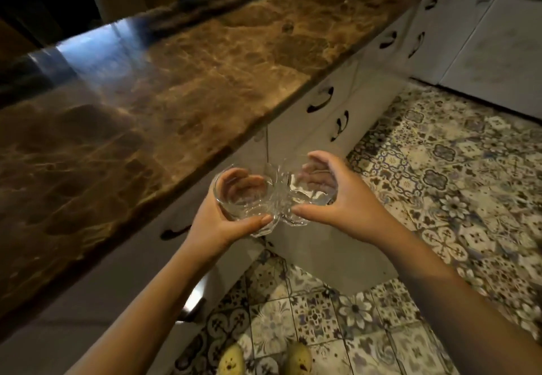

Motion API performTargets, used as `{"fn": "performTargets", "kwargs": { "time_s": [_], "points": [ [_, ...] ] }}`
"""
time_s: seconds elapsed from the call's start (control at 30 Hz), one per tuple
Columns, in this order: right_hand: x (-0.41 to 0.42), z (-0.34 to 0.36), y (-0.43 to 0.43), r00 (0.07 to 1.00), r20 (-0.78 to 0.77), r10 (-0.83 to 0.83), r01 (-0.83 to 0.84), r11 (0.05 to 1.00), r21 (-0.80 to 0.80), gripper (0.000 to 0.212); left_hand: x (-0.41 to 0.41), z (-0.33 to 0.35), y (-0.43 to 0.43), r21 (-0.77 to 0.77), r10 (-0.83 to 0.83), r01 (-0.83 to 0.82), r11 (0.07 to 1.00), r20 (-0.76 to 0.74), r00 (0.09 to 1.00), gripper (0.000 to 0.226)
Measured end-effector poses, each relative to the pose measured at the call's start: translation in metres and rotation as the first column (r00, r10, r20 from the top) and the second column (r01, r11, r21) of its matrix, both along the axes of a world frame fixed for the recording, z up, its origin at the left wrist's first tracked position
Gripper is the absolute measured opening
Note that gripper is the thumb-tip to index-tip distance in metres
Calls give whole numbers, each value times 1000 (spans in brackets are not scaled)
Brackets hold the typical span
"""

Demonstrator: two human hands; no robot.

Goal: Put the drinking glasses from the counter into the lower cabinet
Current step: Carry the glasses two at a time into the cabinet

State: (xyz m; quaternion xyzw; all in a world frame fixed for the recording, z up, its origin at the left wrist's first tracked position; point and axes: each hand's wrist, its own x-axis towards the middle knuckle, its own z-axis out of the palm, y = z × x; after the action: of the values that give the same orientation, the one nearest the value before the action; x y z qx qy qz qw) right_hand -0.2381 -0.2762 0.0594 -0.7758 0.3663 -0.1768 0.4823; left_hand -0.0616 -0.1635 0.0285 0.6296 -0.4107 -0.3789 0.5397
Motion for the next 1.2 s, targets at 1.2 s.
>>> {"fn": "performTargets", "kwargs": {
  "time_s": [1.2],
  "points": [
    [68,-516,-1,966,-257,13,61,959,276,91,68,-467,-11,588,153,-221,778,164,974,96]
  ]
}}
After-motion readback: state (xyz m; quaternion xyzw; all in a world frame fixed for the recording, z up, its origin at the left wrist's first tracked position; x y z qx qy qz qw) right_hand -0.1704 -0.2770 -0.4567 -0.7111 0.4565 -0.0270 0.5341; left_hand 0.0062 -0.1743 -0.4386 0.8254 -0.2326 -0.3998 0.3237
